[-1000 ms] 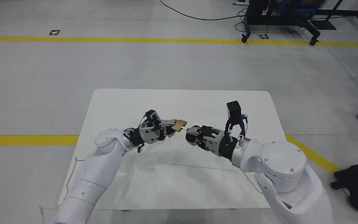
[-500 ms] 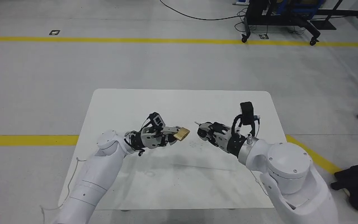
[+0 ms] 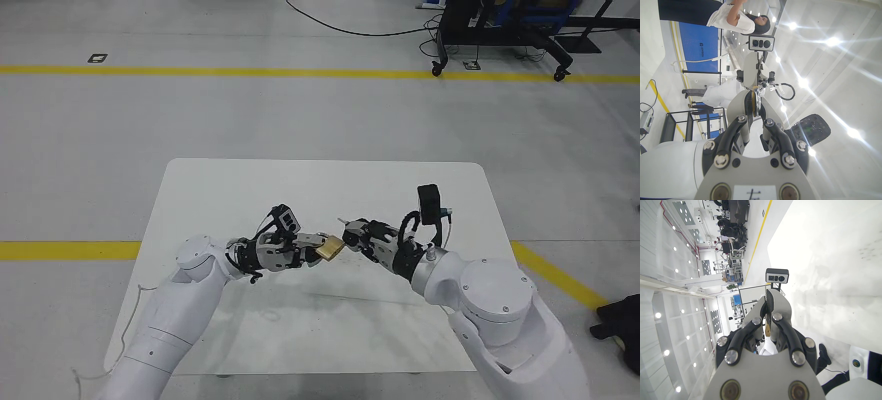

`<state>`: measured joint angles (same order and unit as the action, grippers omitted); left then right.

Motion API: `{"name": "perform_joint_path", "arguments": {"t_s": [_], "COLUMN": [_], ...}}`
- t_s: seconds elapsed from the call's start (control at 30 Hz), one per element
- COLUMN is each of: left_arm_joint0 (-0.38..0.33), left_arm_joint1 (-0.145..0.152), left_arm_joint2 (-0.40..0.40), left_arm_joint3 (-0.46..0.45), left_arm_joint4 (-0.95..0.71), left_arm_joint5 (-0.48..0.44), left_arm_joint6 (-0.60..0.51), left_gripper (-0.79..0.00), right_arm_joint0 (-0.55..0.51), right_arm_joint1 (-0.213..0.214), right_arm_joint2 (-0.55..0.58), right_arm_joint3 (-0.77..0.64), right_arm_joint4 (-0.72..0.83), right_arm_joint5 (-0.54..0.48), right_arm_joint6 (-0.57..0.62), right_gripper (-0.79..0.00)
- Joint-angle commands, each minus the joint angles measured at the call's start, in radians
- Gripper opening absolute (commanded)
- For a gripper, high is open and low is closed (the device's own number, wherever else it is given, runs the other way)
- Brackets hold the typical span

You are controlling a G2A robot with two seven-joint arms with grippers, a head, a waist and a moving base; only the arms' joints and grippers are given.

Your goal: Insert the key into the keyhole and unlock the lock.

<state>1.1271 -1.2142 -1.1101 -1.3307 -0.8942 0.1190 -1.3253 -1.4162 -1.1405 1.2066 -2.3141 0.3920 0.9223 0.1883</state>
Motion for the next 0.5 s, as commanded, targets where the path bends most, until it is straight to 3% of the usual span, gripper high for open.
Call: {"name": "perform_joint_path", "arguments": {"t_s": [0.0, 0.2, 0.3, 0.47], "left_arm_joint0": [0.003, 0.013, 0.020, 0.038], "left_arm_joint1": [0.001, 0.001, 0.000, -0.001], "left_arm_joint2": [-0.002, -0.007, -0.018, -0.045], "left_arm_joint3": [-0.001, -0.008, -0.013, -0.040], "left_arm_joint4": [0.000, -0.011, -0.027, -0.052], "left_arm_joint5": [-0.002, -0.001, -0.003, 0.008], "left_arm_joint6": [0.009, 0.056, 0.123, 0.276], "left_gripper": [-0.785, -0.785, -0.785, -0.785], "right_arm_joint0": [-0.002, -0.014, -0.016, -0.009], "right_arm_joint1": [0.000, 0.001, -0.001, 0.002], "right_arm_joint2": [-0.004, 0.007, 0.035, -0.003], "right_arm_joint3": [-0.007, -0.036, -0.036, -0.036], "right_arm_joint4": [0.003, 0.002, -0.038, -0.115], "right_arm_joint5": [0.004, 0.009, -0.010, -0.037], "right_arm_joint6": [0.006, -0.007, -0.082, -0.080], "right_gripper": [-0.785, -0.785, -0.785, -0.785]}}
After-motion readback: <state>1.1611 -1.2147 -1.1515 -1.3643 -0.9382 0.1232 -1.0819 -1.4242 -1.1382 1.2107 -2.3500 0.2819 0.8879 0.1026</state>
